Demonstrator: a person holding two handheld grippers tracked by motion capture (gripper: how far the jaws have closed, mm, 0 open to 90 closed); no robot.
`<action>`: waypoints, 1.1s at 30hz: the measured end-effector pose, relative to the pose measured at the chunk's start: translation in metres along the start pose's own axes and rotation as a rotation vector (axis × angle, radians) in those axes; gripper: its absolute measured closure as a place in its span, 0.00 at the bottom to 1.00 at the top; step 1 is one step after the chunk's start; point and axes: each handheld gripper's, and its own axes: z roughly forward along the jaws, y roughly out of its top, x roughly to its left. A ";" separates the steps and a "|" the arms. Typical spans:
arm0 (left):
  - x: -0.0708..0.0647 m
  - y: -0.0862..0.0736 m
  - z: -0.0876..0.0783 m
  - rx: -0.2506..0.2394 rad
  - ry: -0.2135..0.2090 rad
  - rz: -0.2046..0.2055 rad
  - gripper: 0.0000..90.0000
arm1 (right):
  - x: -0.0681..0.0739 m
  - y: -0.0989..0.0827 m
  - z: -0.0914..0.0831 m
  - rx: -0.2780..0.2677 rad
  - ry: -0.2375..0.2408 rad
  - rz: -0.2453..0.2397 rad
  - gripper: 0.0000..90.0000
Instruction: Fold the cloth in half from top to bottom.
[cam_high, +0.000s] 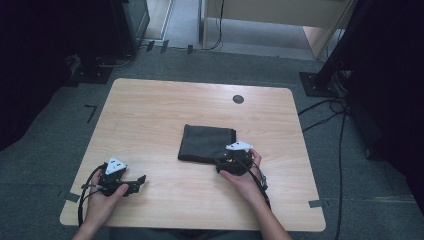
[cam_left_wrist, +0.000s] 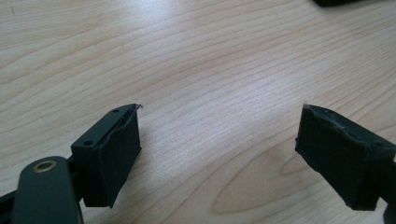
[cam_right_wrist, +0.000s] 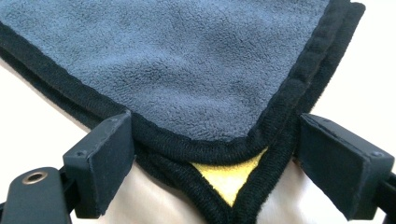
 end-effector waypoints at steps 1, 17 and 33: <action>0.000 0.000 0.000 0.003 0.005 0.003 0.15 | -0.001 0.004 0.005 -0.002 0.005 -0.002 0.15; 0.006 -0.011 -0.005 -0.005 0.104 0.024 0.12 | -0.063 -0.059 -0.074 -0.062 -0.054 0.099 0.07; 0.008 -0.013 -0.006 -0.012 0.129 -0.006 0.12 | -0.106 -0.134 -0.129 -0.024 -0.220 0.166 0.06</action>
